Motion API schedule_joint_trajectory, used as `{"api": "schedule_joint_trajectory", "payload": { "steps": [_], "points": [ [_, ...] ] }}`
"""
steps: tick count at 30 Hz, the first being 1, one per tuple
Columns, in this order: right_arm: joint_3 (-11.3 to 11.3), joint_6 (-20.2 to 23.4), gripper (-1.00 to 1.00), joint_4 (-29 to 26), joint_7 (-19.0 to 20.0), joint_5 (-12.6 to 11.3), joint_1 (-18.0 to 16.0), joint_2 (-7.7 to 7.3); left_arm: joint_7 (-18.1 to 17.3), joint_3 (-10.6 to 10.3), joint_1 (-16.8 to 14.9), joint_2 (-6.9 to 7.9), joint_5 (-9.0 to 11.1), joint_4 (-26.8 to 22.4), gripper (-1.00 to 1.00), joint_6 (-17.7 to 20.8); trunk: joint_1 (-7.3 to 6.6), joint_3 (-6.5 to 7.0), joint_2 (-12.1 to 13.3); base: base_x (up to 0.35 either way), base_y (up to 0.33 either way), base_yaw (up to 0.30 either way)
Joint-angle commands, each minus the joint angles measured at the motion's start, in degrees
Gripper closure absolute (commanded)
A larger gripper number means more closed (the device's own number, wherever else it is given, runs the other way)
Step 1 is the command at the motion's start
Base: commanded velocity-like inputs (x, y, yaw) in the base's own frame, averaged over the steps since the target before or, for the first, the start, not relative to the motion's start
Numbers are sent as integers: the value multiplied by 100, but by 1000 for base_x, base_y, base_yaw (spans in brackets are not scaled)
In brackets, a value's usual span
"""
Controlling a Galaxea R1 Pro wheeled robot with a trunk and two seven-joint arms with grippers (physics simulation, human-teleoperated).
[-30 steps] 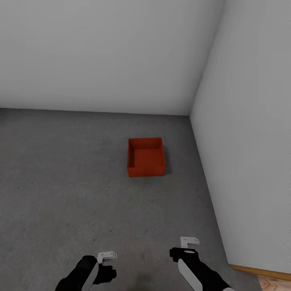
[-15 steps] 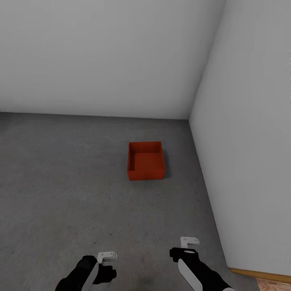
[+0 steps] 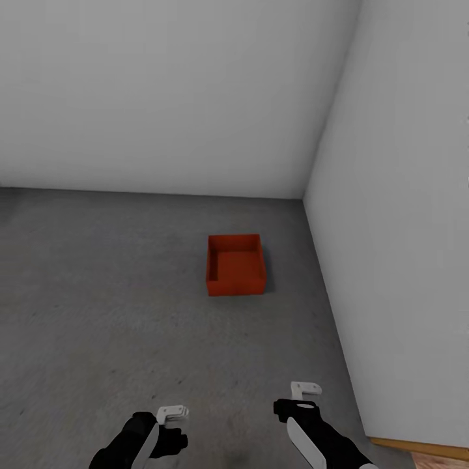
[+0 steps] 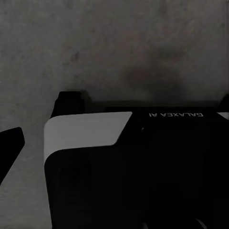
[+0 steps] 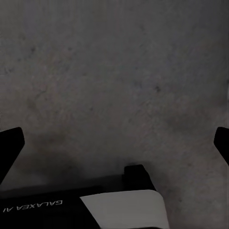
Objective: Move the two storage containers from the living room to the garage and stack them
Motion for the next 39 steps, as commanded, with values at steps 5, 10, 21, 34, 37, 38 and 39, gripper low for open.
{"api": "schedule_joint_trajectory", "payload": {
  "steps": [5, 10, 21, 34, 37, 38, 39],
  "points": [
    [25, 19, -100, -9, -46, -36, -5, -4, 12, -8, -1, 2, 44, -9, -100, 29, -110, 131, 199, 0, 0, 0],
    [25, 20, -100, -9, -46, -36, -6, -4, 8, -8, -1, 2, 46, -6, -100, 29, -220, 265, 400, 0, 0, 0],
    [28, 19, -100, -1, -46, -36, -6, -4, 6, -8, -1, 2, 44, -5, -100, 29, -462, 561, 841, 0, 0, 0],
    [28, 20, -100, 0, -46, -36, -6, -4, 4, -11, 1, 2, 49, 0, -100, 29, -703, 874, 1282, 0, 0, 0],
    [30, 18, -100, 11, -40, -41, -6, 1, -12, -12, 6, 2, 51, 6, -100, 29, -703, 901, 1282, 0, 0, 0],
    [32, 17, -100, 21, -37, -44, -6, 6, -15, -14, 8, 2, 50, 7, -100, 29, -703, 910, 1282, 0, 0, 0],
    [33, 17, -100, 27, -36, -46, -4, 7, -16, -14, 10, 2, 49, 9, -100, 29, -703, 919, 1282, 0, 0, 0]
  ]
}}
